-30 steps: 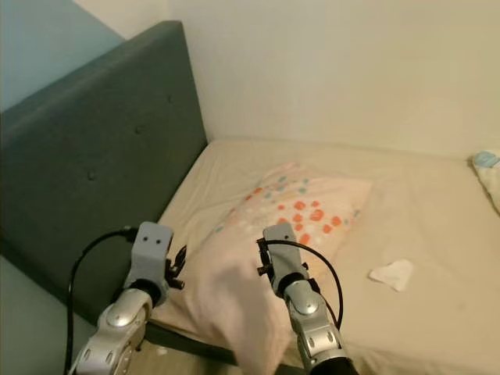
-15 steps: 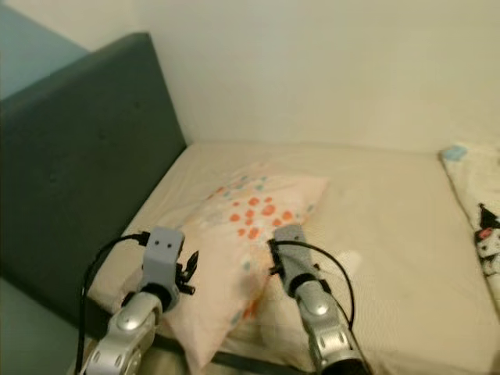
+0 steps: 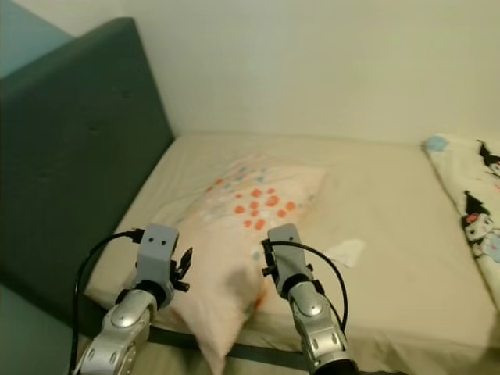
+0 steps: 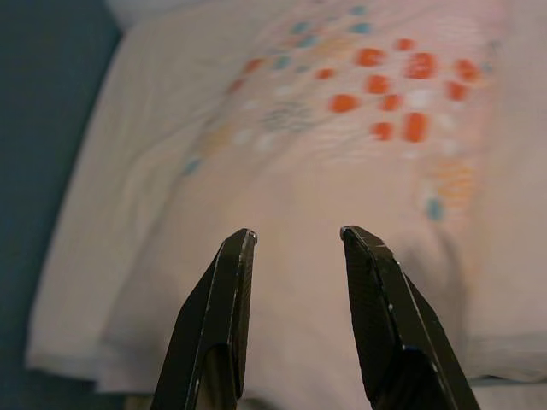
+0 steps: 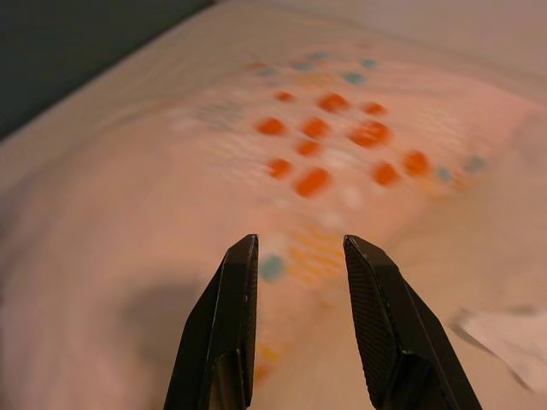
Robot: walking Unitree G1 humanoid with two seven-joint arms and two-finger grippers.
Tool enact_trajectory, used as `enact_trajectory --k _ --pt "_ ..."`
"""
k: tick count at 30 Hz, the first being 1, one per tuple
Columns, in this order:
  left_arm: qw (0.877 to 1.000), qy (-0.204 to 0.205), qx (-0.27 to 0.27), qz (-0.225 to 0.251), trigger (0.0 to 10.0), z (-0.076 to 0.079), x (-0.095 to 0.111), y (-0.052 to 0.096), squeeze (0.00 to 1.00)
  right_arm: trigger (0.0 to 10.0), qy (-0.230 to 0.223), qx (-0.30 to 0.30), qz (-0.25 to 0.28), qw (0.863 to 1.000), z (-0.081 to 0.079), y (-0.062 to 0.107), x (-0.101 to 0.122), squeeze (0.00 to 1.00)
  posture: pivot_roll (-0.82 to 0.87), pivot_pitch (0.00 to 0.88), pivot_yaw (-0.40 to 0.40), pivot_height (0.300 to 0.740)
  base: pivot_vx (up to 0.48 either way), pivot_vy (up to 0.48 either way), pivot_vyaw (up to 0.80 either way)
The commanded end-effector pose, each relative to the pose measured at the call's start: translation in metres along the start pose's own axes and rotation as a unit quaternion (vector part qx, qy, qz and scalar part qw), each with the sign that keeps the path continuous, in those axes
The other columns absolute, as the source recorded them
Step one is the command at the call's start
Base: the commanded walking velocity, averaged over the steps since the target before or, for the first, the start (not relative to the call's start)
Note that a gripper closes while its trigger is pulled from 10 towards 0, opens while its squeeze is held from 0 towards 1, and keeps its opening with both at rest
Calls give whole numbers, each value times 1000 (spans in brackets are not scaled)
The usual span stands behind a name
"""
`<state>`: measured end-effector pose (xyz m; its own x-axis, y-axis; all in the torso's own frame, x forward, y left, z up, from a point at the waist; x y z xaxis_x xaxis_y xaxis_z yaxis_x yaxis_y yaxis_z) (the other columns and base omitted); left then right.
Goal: Clean up the room
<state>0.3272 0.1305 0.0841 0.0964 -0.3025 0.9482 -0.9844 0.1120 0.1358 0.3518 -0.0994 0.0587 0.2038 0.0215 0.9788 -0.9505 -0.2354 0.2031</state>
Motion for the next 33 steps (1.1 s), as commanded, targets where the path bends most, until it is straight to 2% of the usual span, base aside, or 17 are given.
enact_trajectory --k 1,5,6,7,10,14,20,24,27,33 --pt "1000 4 -2 3 10000 3 0 1 0 10000 -6 -5 0 1000 3 1 -1 0 -43 86 32 740 0 0 0" --pt "1000 5 -3 8 10000 4 2 1 0 10000 -7 -15 5 1000 7 1 2 0 -44 83 31 740 0 0 0" --pt "1000 4 -5 8 10000 5 2 1 0 10000 -4 -35 12 999 16 0 6 0 -44 83 31 740 0 0 0" --pt "1000 4 -5 8 10000 5 2 1 0 10000 -4 -35 12 999 16 0 6 0 -44 83 31 740 0 0 0" --pt "1000 5 -7 7 10000 6 2 0 0 10000 -45 -84 8 995 42 -3 12 0 -46 80 29 730 0 0 0" --pt "1000 3 -8 6 10000 5 1 0 0 10000 -50 -92 14 994 51 -3 15 0 -47 83 27 715 0 0 0" --pt "999 18 -23 32 10000 5 7 4 0 10000 -33 -89 7 995 52 -2 11 0 -44 87 22 690 0 0 0" --pt "996 41 -44 73 10000 8 24 6 0 10000 -27 -99 -3 995 56 -2 8 0 -40 89 19 670 0 0 0" --pt "995 49 -43 70 10000 8 25 6 0 10000 -31 -118 -9 993 65 -1 5 0 -40 89 19 655 0 0 0" --pt "995 48 -48 70 10000 7 24 6 0 10000 -31 -120 -9 992 69 0 5 0 -40 89 19 625 0 0 0"
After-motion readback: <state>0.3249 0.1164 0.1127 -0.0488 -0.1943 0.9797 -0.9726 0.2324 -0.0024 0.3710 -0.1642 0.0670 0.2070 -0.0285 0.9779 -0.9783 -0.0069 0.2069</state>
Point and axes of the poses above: a point about 5 cm out from each wrist's last joint towards the gripper, its own y axis pointing back from the gripper into the wrist, its own x axis along the axis of the wrist's last joint, z = x × y, the point moved 5 cm from there along -y, pointing out of the wrist towards the gripper, and after that the axes turned 11 degrees about -y, right-handed, at the moved point
